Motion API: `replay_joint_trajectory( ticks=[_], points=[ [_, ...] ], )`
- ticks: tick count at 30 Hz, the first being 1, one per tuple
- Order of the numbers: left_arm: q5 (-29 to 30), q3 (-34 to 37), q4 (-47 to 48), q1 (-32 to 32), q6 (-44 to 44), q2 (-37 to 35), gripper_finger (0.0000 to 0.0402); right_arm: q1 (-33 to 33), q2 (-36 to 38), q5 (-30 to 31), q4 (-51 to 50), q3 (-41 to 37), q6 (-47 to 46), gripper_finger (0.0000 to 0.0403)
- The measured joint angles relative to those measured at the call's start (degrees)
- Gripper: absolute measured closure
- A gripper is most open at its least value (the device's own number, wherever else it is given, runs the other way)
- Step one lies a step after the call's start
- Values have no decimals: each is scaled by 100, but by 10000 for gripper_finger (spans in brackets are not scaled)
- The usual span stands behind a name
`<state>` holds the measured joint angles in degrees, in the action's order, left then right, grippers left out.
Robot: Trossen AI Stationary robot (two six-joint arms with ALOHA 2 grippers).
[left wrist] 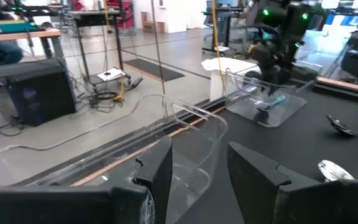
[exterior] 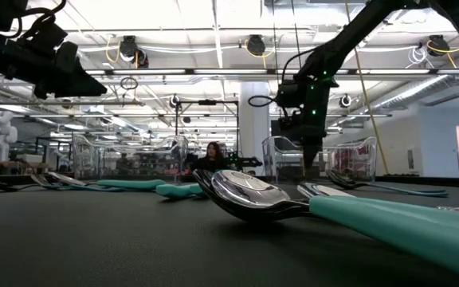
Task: Sort silverware by color (type)
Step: Put the yellow spoon into the top left transparent bin
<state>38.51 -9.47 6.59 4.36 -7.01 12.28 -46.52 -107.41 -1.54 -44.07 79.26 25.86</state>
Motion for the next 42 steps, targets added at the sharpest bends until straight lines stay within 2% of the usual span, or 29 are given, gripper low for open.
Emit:
replay_joint_trajectory(
  ticks=[7, 12, 19, 25, 30, 36, 42],
  points=[
    [-639, 0, -75, 0, -22, 170, 249, 32, 825, -9, 124, 0, -594, 303],
    [-725, 0, -699, 0, -13, 469, 249, 125, 1534, -71, 97, 0, -1073, 303],
    [-821, 0, -1208, 0, -151, 952, 249, 450, 2200, -853, -304, -4, -2034, 303],
    [-847, 0, -1218, 0, -381, 1195, 249, 1333, 2646, -845, -332, -429, -2733, 303],
    [-843, 0, -1213, 0, -463, 1212, 249, 2203, 2946, -5, -349, -868, -3332, 303],
    [-831, 0, -1209, 0, -471, 1210, 249, 2956, 3109, 159, -361, -1264, -4016, 303],
    [-823, 0, -1163, 0, -572, 1210, 249, 3619, 3109, 171, -1110, -1595, -5592, 303]
  ],
)
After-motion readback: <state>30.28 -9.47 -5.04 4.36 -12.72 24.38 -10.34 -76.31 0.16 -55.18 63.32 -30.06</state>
